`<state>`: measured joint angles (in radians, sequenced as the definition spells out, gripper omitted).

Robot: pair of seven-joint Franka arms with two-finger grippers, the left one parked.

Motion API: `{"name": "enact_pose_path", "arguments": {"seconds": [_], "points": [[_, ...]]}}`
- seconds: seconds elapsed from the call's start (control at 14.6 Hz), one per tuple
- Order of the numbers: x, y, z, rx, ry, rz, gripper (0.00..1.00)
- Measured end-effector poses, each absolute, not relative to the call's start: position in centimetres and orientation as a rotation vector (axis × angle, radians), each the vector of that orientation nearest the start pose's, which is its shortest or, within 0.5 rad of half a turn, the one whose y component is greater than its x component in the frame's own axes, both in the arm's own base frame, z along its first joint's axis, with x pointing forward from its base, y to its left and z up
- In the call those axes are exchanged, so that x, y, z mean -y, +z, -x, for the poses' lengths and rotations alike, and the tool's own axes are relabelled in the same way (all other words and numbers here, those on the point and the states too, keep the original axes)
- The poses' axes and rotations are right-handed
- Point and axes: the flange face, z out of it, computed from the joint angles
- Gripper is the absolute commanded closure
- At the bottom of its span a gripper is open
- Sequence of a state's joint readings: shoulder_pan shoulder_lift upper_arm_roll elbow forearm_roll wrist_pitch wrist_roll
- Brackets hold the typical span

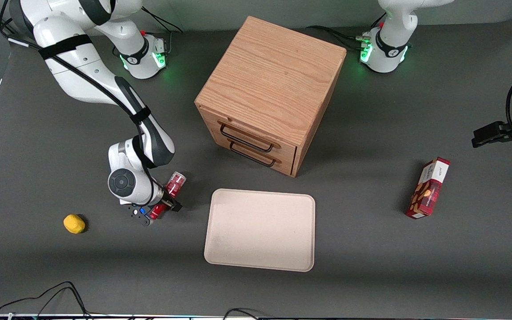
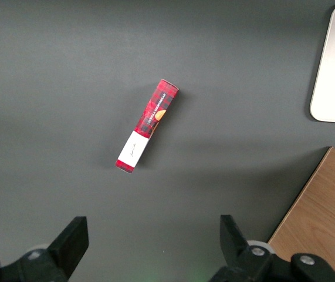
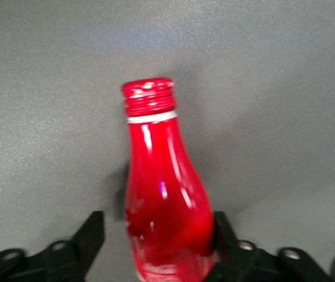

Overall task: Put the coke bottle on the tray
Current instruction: 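Close the right gripper around the red bottle, then lift the bottle and swing it upright with the right gripper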

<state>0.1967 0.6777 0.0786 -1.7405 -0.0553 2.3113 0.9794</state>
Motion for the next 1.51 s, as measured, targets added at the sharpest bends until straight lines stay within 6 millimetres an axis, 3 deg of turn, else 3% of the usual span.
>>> {"name": "enact_pose_path", "arguments": {"seconds": [0.75,0.96,1.17,1.51], "points": [[-17.3,18.0,-63.0,-1.057,0.126,3.005,1.00],[-17.1,18.8,-63.3,-1.059,0.104,3.000,1.00],[-16.2,23.1,-63.8,-1.080,0.083,2.997,1.00],[-14.9,34.5,-64.3,-1.122,0.100,3.010,1.00]]}}
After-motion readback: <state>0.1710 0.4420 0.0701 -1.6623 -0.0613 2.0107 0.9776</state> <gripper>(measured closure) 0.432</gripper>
